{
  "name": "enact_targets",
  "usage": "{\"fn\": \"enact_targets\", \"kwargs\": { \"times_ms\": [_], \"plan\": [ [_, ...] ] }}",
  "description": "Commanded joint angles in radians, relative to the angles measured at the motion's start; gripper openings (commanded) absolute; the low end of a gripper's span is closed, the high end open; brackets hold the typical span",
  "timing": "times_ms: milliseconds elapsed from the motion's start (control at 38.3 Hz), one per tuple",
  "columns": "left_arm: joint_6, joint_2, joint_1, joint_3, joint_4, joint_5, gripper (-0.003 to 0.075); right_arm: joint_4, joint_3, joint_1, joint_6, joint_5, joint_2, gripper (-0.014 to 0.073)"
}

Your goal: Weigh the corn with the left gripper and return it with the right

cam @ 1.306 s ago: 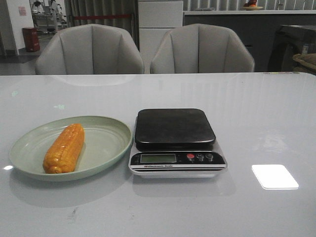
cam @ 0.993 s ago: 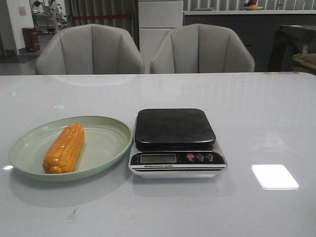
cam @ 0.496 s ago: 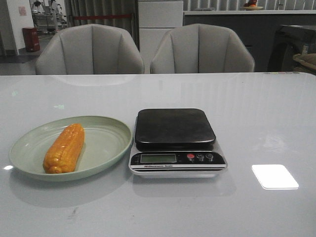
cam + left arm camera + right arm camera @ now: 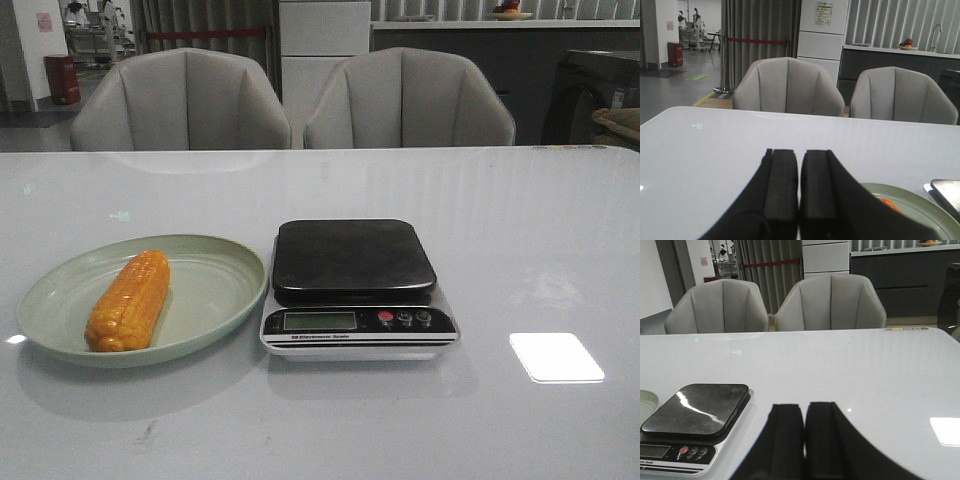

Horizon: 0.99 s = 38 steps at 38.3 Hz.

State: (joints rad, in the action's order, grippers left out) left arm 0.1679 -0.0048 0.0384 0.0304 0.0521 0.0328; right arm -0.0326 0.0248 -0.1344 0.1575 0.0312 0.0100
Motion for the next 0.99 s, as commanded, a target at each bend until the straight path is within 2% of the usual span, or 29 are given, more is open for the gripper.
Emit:
{"fn": "enact_targets", "kwargs": {
  "times_ms": [0,183,313,522,836,914,967],
  "plan": [
    [0.002,0.041,0.002,0.12,-0.012,0.013,0.0125,-0.011,0.012,0.006,-0.009,-0.071,0.018,0.0165],
    [0.002,0.205,0.002,0.308,-0.014,0.226,0.0125,-0.011,0.012,0.006,-0.009,-0.071,0.018,0.0165],
    [0.002,0.319,0.002,0.375,-0.052,0.338,0.0125,-0.011,0.012,0.006,-0.009,-0.071,0.018,0.0165],
    [0.002,0.434,0.002,0.372,-0.052,0.338,0.0125,-0.011,0.012,0.006,-0.009,-0.071,0.018,0.0165],
    [0.002,0.523,0.002,0.372,-0.052,0.235,0.0128,-0.011,0.012,0.006,-0.009,-0.071,0.018,0.0165],
    [0.002,0.523,0.002,0.374,-0.052,0.216,0.016,-0.011,0.012,0.006,-0.009,-0.071,0.019,0.0165],
    [0.002,0.523,0.002,0.381,-0.052,0.212,0.0231,-0.011,0.012,0.006,-0.009,-0.071,0.019,0.0165]
  ]
}}
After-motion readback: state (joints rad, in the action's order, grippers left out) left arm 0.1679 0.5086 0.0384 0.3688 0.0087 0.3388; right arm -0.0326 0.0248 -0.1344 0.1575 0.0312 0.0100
